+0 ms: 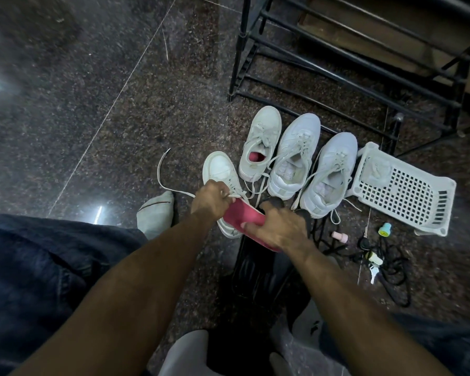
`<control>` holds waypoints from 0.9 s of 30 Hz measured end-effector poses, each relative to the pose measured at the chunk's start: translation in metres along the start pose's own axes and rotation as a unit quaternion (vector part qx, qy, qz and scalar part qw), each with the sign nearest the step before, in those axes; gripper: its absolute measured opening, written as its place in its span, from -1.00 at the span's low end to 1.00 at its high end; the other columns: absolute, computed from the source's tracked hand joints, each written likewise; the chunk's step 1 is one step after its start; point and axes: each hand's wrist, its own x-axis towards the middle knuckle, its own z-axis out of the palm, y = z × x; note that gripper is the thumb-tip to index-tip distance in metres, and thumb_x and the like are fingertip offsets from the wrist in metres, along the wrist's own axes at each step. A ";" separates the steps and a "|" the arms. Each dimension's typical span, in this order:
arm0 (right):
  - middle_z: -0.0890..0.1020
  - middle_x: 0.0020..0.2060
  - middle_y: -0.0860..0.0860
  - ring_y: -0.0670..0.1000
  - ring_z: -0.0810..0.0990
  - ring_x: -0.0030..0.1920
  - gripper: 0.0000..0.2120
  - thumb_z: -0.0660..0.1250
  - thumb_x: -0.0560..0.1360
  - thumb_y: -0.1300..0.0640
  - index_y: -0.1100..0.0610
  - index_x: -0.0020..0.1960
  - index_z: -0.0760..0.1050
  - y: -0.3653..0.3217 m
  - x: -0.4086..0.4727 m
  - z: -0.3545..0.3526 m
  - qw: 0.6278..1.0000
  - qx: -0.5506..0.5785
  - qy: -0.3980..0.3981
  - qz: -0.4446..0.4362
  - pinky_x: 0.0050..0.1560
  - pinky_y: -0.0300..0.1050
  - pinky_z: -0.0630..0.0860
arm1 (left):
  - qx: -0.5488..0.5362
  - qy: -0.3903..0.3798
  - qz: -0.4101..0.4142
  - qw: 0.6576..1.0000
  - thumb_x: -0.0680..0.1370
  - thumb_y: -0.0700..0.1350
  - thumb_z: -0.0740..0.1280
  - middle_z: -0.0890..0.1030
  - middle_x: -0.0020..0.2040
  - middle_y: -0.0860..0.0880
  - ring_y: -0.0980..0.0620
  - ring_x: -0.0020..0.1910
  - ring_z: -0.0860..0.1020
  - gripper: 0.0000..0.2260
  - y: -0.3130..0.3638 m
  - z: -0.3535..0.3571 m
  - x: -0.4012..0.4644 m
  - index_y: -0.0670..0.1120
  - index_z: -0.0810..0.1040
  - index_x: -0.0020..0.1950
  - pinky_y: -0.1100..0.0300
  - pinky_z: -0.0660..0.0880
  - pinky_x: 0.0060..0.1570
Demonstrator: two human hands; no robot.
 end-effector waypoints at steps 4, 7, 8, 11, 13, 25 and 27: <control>0.61 0.06 0.01 0.10 0.40 0.20 -0.43 0.29 0.39 -0.35 0.02 0.20 0.37 -0.020 0.005 0.030 0.998 -0.033 0.051 -0.018 0.15 0.10 0.26 | -0.028 0.006 -0.039 0.999 0.45 -0.02 0.47 0.56 0.17 -0.12 -0.14 0.12 0.55 -0.61 -0.008 0.002 -0.012 -0.09 0.48 0.21 0.02 0.49 0.13; 0.62 0.01 -0.01 0.08 0.49 0.15 -0.52 0.34 0.38 -0.33 -0.02 0.13 0.46 -0.015 0.013 0.036 0.991 0.129 -0.005 0.030 0.20 0.06 0.33 | -0.054 -0.024 -0.078 0.995 0.47 0.03 0.44 0.60 0.13 -0.09 -0.11 0.10 0.56 -0.61 -0.019 0.005 -0.019 -0.10 0.48 0.22 0.12 0.45 0.06; 0.62 -0.06 -0.02 0.07 0.54 0.07 -0.61 0.34 0.40 -0.30 -0.04 0.04 0.50 -0.011 0.015 0.035 0.983 0.180 -0.026 0.036 0.15 0.01 0.40 | -0.060 -0.036 -0.083 0.994 0.47 0.07 0.42 0.62 0.12 -0.07 -0.11 0.09 0.57 -0.60 -0.023 0.007 -0.020 -0.08 0.50 0.22 0.12 0.46 0.06; 0.58 -0.30 0.00 0.03 0.55 -0.22 -0.74 0.38 0.49 -0.06 0.07 -0.27 0.47 0.002 0.019 0.031 0.942 0.326 -0.067 0.045 -0.18 -0.14 0.41 | -0.074 -0.042 -0.098 0.991 0.43 0.16 0.39 0.64 0.09 -0.05 -0.11 0.08 0.58 -0.56 -0.029 0.011 -0.022 -0.04 0.51 0.21 0.03 0.51 0.12; 0.55 -0.33 0.06 -0.01 0.49 -0.32 -0.74 0.42 0.49 0.07 0.11 -0.31 0.45 0.007 0.018 0.025 0.908 0.405 -0.089 0.063 -0.28 -0.17 0.36 | -0.085 -0.035 -0.113 0.989 0.45 0.12 0.40 0.63 0.08 -0.07 -0.12 0.07 0.58 -0.60 -0.026 0.012 -0.023 -0.05 0.51 0.20 0.03 0.51 0.13; 0.60 -0.28 0.04 -0.02 0.57 -0.27 -0.83 0.50 0.36 0.32 0.17 -0.27 0.51 0.020 0.005 0.001 0.904 0.379 -0.156 0.120 -0.33 -0.26 0.48 | -0.049 -0.055 -0.165 0.984 0.47 0.08 0.35 0.62 0.11 -0.13 -0.19 0.07 0.60 -0.65 -0.013 0.011 -0.031 -0.07 0.55 0.17 0.06 0.55 0.03; 0.58 -0.27 0.02 -0.05 0.54 -0.25 -0.81 0.50 0.34 0.34 0.16 -0.26 0.51 0.023 0.005 -0.001 0.919 0.351 -0.149 0.099 -0.27 -0.24 0.47 | -0.034 -0.057 -0.182 0.981 0.43 0.08 0.30 0.64 0.05 -0.15 -0.21 -0.04 0.64 -0.64 -0.016 0.014 -0.029 -0.09 0.54 0.13 -0.03 0.60 -0.02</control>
